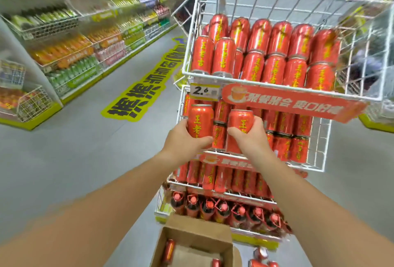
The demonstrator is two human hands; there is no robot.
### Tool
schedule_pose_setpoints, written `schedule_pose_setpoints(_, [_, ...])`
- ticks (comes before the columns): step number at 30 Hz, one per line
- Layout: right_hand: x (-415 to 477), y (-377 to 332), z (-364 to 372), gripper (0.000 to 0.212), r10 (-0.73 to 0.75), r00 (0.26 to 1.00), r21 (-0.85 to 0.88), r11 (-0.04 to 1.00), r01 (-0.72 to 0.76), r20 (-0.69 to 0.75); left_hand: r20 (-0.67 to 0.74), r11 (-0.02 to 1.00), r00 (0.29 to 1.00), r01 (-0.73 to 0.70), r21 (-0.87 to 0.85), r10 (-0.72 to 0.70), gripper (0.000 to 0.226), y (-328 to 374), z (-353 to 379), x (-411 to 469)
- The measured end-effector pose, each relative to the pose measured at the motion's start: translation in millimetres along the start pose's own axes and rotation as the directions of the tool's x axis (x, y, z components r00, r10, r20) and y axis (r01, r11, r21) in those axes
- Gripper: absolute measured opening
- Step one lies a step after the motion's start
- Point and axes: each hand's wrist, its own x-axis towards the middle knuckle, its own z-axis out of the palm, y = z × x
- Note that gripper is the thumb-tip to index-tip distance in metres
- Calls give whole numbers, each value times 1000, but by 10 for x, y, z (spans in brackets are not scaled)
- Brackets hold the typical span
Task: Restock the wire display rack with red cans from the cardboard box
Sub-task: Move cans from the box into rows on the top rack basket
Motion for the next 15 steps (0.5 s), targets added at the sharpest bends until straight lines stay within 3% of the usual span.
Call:
schedule_pose_setpoints(8, [212,-1021,-351,61,-152,981,7,988,154,-117,-9,976,976,-218,22,218,43,1074,-272,207])
schedule_pose_setpoints(15, [537,-1423,-801,75,-127,974,13,991,131,-187,33,953,955,-295,70,293,37,1739,-276,383])
